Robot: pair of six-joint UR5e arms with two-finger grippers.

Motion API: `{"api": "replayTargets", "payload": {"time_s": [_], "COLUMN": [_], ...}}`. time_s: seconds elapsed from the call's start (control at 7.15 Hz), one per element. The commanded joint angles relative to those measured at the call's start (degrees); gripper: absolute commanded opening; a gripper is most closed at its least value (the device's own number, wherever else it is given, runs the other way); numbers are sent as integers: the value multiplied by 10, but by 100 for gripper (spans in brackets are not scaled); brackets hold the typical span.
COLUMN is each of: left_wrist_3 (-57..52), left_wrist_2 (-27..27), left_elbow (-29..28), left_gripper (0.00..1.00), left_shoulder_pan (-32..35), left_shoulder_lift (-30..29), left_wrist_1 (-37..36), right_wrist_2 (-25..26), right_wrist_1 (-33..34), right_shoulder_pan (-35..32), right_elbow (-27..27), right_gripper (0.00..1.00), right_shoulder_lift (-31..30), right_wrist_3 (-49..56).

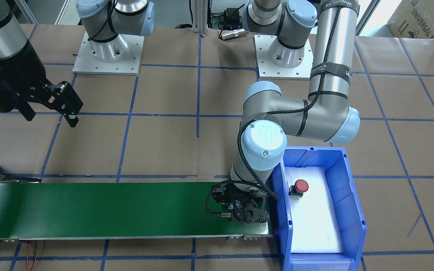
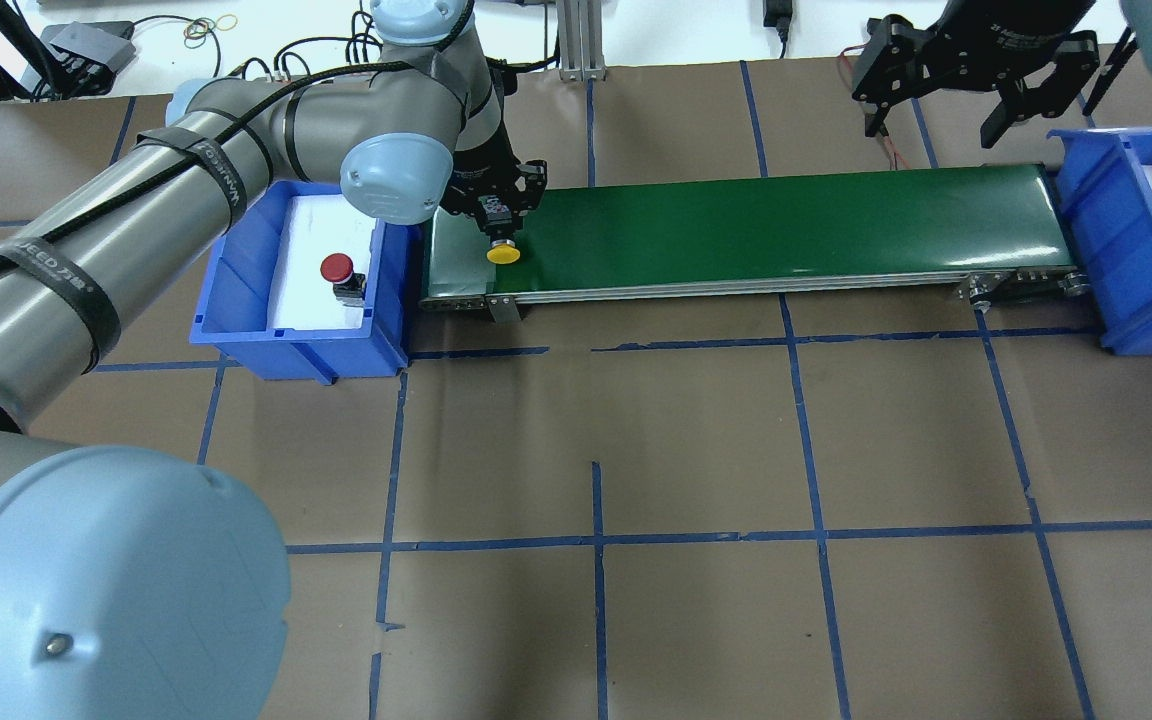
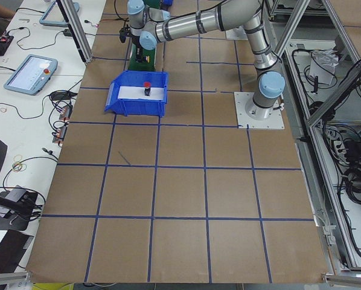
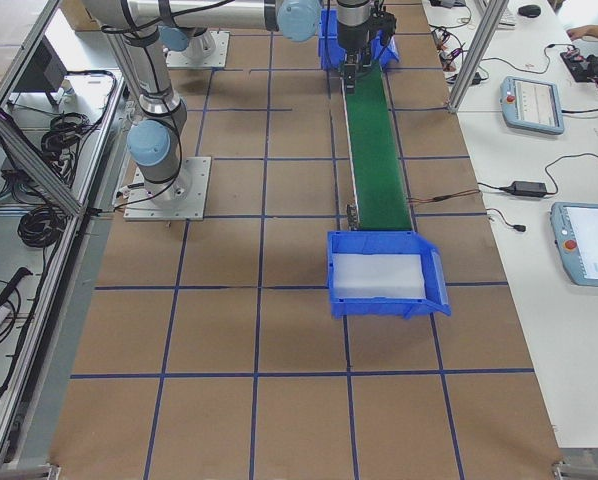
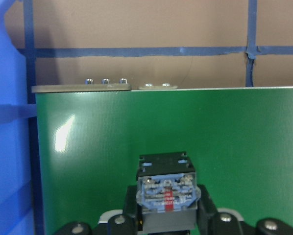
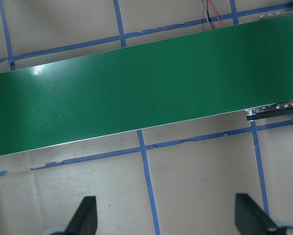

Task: Transport two buttons from left to right
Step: 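Open the left gripper to release the button on the conveyor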

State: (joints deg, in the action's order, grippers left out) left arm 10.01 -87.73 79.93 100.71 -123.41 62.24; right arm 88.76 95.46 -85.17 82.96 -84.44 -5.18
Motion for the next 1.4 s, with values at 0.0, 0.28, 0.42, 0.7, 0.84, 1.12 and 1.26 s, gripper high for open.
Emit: {"api": "replayTargets", "payload": {"time_s": [0.0,0.28,0.42,0.7,0.84,1.12,1.26], "left_wrist_3": [1,15,20,14,7,-4,-9], "left_wrist_2": [5,5,5,-3,-5,-32,-54], "left_elbow": [-5,-4,-4,-5,-5,6,14], "left_gripper": [0,100,100,100,100,100,100], "left_shoulder_pan": [-1,0,0,-3,-12,-27,-34], "left_shoulder_lift": [-8,-2,2,33,64,118,161], "left_wrist_1": [-7,-7,-7,9,68,121,151], "right_wrist_2": [-1,0,2,3,2,2,3], "right_wrist_1": [0,-1,-1,-1,-2,-3,-3], "right_shoulder_pan": [-3,-36,-39,-30,-27,-28,-29], "right_elbow": [-11,21,24,21,20,21,21], "right_gripper": [100,100,100,100,100,100,100], "right_shoulder_lift": [11,8,6,4,3,3,2], "right_wrist_3": [-5,-6,-4,-3,-4,-3,-4]}}
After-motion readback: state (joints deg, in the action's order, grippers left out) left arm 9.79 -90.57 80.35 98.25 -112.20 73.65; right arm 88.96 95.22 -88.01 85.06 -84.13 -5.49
